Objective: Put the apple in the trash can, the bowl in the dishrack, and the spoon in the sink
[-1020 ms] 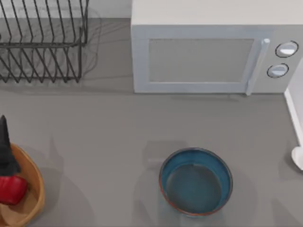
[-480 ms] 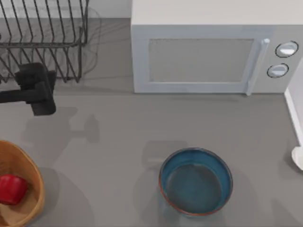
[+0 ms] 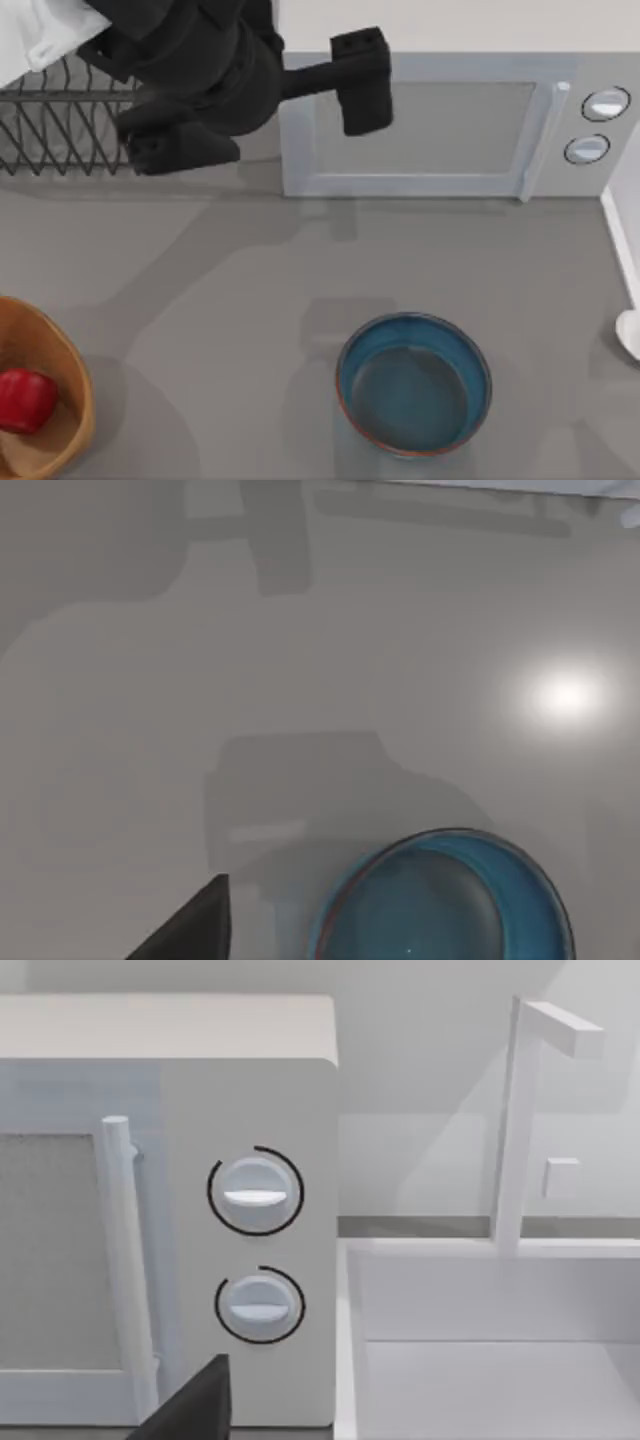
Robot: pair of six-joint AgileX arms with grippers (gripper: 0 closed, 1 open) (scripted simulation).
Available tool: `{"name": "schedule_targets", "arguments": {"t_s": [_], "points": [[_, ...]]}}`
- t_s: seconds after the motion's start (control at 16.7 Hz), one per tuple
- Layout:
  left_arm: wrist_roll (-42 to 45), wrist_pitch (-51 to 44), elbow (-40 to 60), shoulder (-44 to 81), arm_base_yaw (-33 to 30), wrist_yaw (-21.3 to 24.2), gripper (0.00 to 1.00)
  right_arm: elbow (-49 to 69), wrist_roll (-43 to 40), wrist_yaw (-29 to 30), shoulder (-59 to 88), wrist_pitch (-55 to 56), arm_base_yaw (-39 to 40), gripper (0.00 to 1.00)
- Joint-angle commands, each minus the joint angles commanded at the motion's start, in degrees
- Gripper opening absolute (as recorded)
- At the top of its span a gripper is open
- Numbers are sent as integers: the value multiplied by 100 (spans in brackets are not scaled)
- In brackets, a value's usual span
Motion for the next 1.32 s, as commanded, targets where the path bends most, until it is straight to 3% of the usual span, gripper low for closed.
{"name": "schedule_targets", "arguments": {"t_s": [0.36, 0.66, 0.84, 1.32], "points": [[-1287, -1958, 3074, 3049, -1341, 14, 100, 0, 0, 0, 0, 0, 0, 100], [-1961, -2985, 4687, 4642, -2045, 23, 100, 0, 0, 0, 0, 0, 0, 100], [-2110, -3211, 5043, 4992, -2201, 25, 100, 0, 0, 0, 0, 0, 0, 100], [-2088, -2970, 4801, 4964, -2177, 25, 100, 0, 0, 0, 0, 0, 0, 100]]}}
